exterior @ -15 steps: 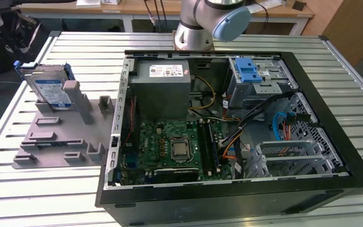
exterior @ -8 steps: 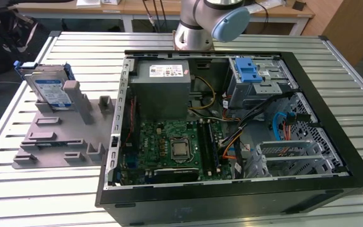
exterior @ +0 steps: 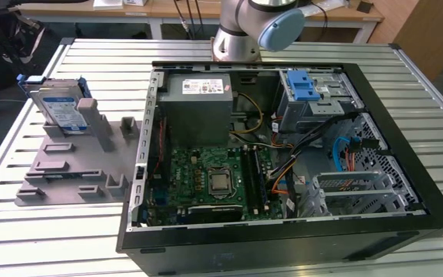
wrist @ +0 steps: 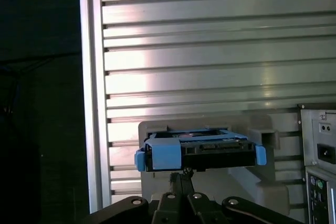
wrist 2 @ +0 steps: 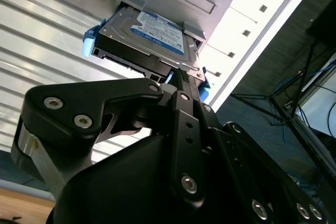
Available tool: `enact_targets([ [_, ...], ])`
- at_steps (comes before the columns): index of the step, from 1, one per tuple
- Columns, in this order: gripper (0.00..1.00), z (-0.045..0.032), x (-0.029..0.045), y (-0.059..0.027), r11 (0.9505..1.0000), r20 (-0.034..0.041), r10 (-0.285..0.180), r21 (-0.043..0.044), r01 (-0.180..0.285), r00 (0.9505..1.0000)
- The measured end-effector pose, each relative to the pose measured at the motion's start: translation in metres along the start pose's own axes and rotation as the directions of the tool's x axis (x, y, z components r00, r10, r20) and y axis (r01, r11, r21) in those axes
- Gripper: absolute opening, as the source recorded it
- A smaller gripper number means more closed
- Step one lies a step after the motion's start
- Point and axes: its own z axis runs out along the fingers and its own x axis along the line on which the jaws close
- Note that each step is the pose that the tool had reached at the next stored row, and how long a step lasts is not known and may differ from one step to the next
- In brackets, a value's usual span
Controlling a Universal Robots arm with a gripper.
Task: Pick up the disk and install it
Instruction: 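Pick up the disk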
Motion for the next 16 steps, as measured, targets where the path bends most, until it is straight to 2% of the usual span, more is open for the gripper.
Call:
enact_targets([
  [4, 0.11, 0.0001, 0.0001, 0.0000, 0.9993, -0.0015, -0.037, 0.0003, 0.037, 0.9993],
  [8, 0.11, 0.0001, 0.0000, 0.0000, 0.9960, -0.0037, -0.089, 0.0006, 0.089, 0.9960],
  [12, 0.11, 0.0000, 0.0000, 0.0000, 0.9904, -0.0059, -0.138, 0.0008, 0.138, 0.9904],
  [16, 0.11, 0.0000, 0.0000, 0.0000, 0.9827, -0.0080, -0.185, 0.0009, 0.185, 0.9827],
])
